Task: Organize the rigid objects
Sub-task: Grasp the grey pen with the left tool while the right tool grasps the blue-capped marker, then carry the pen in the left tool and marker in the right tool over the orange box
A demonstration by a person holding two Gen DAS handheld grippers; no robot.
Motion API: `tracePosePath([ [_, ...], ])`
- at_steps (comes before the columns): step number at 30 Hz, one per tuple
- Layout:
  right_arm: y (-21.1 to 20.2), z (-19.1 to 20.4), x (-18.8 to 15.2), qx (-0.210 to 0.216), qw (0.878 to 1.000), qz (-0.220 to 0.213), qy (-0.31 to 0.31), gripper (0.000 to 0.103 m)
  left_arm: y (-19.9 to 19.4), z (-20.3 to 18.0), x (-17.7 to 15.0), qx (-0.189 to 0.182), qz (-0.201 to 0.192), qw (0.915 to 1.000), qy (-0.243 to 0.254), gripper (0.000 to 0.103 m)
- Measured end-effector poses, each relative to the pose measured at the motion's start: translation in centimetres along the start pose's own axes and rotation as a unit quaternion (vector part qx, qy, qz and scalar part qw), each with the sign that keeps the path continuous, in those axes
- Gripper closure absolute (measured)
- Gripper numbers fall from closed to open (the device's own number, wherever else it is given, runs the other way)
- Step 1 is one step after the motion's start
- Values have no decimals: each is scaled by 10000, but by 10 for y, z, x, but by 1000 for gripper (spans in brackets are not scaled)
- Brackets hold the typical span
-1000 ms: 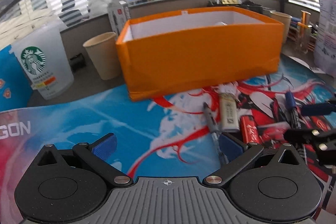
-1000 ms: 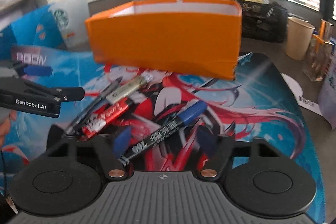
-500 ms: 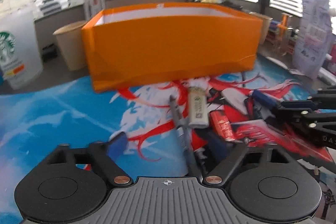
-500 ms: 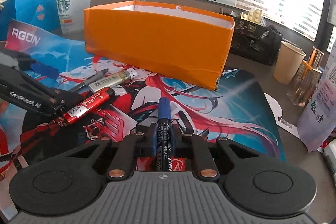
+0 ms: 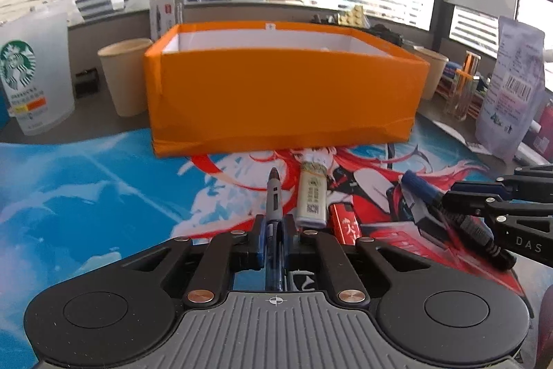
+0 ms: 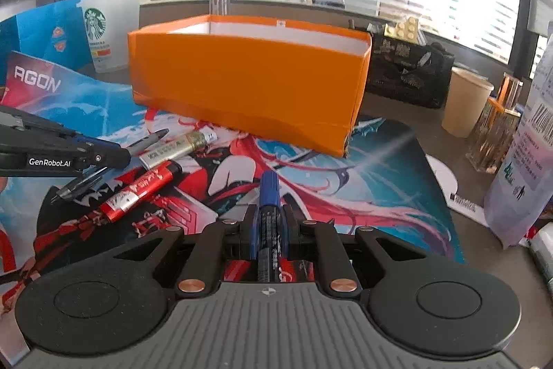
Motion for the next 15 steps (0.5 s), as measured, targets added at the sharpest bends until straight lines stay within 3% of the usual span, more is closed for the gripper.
tracePosePath([
  [6,-7,0,10,3,9999,-128,-32,94,-18,2,20,-9,-277,9996,-16,96],
  [11,2,-2,0,57,9998,108,135,93,-24,5,25,23,-365,9993,-49,96],
  [15,3,-3,1,261,9981,122,544,83,-25,7,23,19,-337,9994,-96,96],
])
Point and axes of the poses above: each gripper's, at about its wrist camera, not at the fingertips, and y roughly the way its jaws point, z to its left, x to its top, the point moved 7 cm from there along y, roughly the way its jaws point, and after that the axes turned 11 degrees about -z, right-handed, at the moved point
